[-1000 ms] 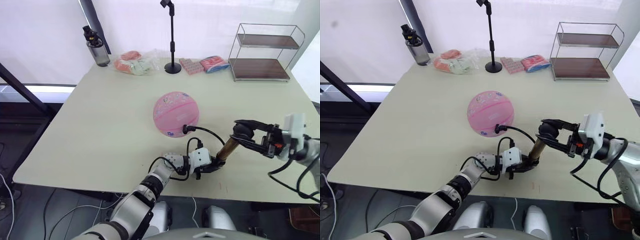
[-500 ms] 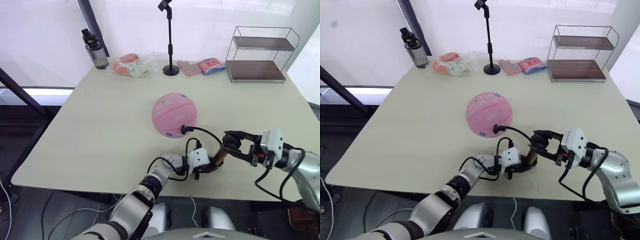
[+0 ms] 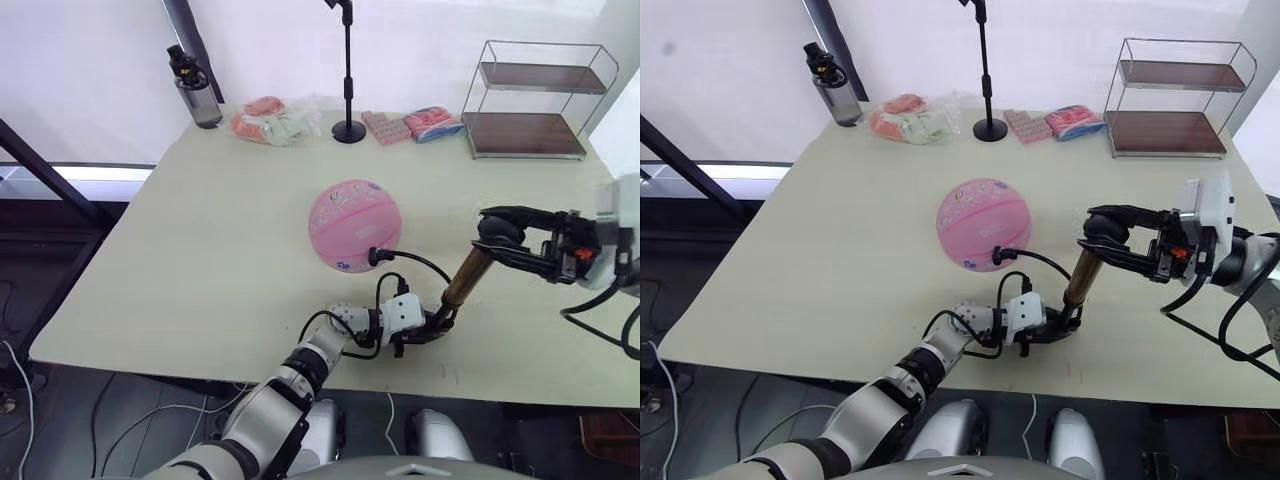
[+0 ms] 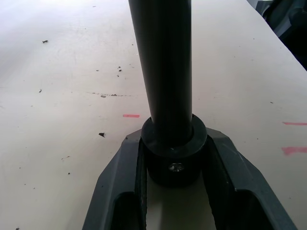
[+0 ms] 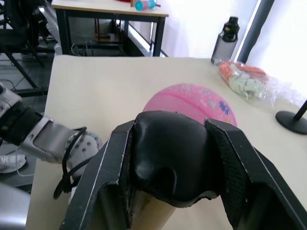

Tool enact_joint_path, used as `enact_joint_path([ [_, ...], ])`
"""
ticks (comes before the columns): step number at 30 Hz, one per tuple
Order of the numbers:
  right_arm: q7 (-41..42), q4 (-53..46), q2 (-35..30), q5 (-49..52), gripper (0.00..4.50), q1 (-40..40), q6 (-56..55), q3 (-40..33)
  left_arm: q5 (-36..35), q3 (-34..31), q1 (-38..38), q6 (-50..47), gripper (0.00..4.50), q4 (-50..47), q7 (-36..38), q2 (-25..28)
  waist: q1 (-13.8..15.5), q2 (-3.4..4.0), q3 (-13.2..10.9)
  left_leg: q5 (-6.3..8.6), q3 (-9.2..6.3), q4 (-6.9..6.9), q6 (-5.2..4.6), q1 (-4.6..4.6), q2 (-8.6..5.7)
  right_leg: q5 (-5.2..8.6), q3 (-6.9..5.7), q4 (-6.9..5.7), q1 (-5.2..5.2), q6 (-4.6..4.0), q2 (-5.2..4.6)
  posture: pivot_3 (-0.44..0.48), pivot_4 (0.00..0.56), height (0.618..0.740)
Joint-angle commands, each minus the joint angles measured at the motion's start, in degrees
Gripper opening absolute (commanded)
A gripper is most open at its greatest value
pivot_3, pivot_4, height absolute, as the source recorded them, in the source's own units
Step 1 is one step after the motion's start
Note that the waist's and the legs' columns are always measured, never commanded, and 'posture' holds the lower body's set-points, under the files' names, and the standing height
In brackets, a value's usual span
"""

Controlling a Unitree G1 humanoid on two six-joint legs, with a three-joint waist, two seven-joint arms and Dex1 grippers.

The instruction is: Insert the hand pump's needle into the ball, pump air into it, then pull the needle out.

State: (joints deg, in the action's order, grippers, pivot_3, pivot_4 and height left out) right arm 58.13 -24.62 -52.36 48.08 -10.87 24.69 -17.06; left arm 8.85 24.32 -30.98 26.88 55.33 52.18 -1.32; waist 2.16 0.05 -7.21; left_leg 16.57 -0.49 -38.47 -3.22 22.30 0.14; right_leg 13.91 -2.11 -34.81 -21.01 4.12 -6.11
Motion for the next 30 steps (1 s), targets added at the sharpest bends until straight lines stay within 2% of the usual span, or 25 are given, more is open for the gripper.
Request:
enact_joint_path([
  [1, -1.2, -0.8, -3.6, 3.9, 1.71, -5.1, 0.8, -9.1, 3.7, 2.3, 2.8, -2.3, 1.12, 6.3, 0.2, 1.8, 0.0, 0.08, 0.0, 0.00, 0.02, -0.05, 0.00, 0.12, -0.01, -0.01, 0.03, -0.02, -0.12, 0.01, 0.00, 0.000, 0.150, 0.736],
  [5, -1.5, 0.3, -6.4, 6.6, 1.71, -8.4, 3.2, -12.4, 3.6, 2.2, 2.7, -2.3, 1.12, 6.5, 0.3, 1.7, 0.1, 0.06, 0.0, -0.01, -0.02, -0.11, 0.00, 0.34, 0.00, -0.02, 0.00, -0.05, -0.31, 0.00, 0.03, 0.000, 0.150, 0.736],
  [9, -2.7, -0.5, -6.2, 8.7, 1.71, -9.9, 5.3, -12.3, 3.7, 2.3, 2.6, -2.2, 1.12, 6.6, 0.3, 1.7, 0.2, 0.10, -0.1, -0.01, 0.00, -0.16, 0.00, 0.48, 0.00, -0.02, 0.02, -0.05, -0.39, 0.00, -0.02, 0.000, 0.150, 0.736],
  [19, -0.9, -2.2, -0.8, 2.0, 1.71, -1.2, 2.9, -7.3, 3.6, 2.2, 2.6, -2.2, 1.12, 6.7, 0.1, 1.5, 0.1, 0.08, 0.0, -0.01, 0.01, -0.15, 0.00, 0.44, 0.00, -0.02, 0.04, -0.07, -0.39, 0.00, 0.07, 0.000, 0.150, 0.736],
  [23, -2.0, -1.6, 3.2, -6.3, 1.71, 3.9, -2.4, -1.8, 3.7, 2.3, 2.6, -2.2, 1.12, 6.7, -0.1, 1.6, 0.0, -0.13, 0.3, -0.01, 0.00, -0.15, 0.00, 0.33, 0.04, -0.01, 0.03, -0.10, -0.34, -0.01, 0.15, 0.000, 0.150, 0.736],
  [30, -1.7, 1.8, 9.9, -13.8, 1.71, 9.6, -9.9, 5.9, 3.7, 2.3, 2.5, -1.9, 1.12, 7.0, -0.3, 1.5, -0.3, -0.49, 0.8, -0.01, 0.00, -0.15, 0.00, 0.14, 0.07, -0.01, 0.05, -0.10, -0.19, -0.01, 0.19, 0.000, 0.150, 0.736],
])
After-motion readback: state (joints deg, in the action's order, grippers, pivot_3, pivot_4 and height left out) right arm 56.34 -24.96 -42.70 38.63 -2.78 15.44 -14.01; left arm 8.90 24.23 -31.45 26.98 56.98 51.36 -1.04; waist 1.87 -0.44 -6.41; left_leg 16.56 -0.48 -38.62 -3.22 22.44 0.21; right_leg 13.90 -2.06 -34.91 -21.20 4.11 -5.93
